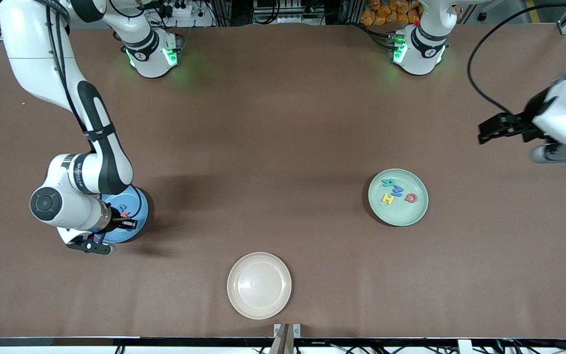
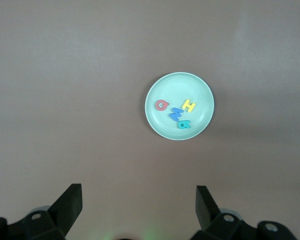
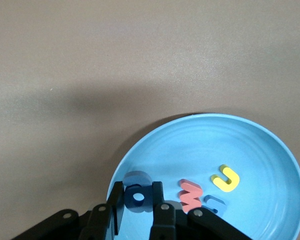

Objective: Sort upper and lower case letters into plates
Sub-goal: 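Place the blue a on the blue plate with the right gripper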

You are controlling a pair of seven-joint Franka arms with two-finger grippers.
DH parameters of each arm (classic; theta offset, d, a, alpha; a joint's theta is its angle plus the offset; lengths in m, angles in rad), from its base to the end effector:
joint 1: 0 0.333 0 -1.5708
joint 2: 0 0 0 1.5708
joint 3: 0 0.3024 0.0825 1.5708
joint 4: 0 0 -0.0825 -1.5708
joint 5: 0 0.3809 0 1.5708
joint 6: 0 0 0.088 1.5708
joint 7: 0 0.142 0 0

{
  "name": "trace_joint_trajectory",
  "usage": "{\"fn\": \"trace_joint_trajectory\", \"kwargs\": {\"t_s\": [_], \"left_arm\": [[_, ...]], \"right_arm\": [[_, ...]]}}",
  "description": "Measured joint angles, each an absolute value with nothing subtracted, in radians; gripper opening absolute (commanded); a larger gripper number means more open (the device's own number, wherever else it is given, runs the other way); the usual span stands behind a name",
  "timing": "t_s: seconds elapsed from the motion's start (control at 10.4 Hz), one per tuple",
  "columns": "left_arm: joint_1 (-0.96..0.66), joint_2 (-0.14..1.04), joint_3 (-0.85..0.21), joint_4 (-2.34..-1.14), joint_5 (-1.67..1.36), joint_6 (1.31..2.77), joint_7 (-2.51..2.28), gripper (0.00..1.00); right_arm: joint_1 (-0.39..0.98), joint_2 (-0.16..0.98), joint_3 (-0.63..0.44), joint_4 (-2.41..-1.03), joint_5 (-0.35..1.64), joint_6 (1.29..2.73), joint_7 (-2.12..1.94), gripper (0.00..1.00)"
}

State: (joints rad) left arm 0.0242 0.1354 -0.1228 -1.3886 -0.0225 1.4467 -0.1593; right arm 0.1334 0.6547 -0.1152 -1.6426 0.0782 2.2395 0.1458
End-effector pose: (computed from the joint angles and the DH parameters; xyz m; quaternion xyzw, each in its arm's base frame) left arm 0.5730 -0.0555 0.5740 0.9986 0.0296 -0.0403 0.0144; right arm 0.6690 0.0222 0.1868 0.9966 -0.0779 -0.0258 0.0074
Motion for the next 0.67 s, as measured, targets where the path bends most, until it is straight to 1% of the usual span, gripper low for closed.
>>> {"fn": "trace_joint_trajectory", "kwargs": {"t_s": [0.19, 0.29, 0.39, 0.67], "left_arm": [[0.027, 0.118, -0.063, -1.389, -0.051, 1.442, -0.103, 1.00], [0.027, 0.114, -0.054, -1.389, -0.052, 1.439, -0.081, 1.00], [0.025, 0.113, -0.054, -1.389, -0.052, 1.438, -0.079, 1.00], [0.025, 0.114, -0.055, -1.391, -0.052, 1.438, -0.079, 1.00]], "right_arm": [[0.134, 0.642, -0.113, -1.647, 0.074, 2.239, 0.125, 1.00], [0.134, 0.606, -0.110, -1.669, 0.067, 2.238, 0.108, 1.00], [0.129, 0.544, -0.103, -1.719, 0.052, 2.233, 0.081, 1.00], [0.072, 0.300, -0.023, -1.915, -0.031, 2.212, 0.041, 1.00]]}}
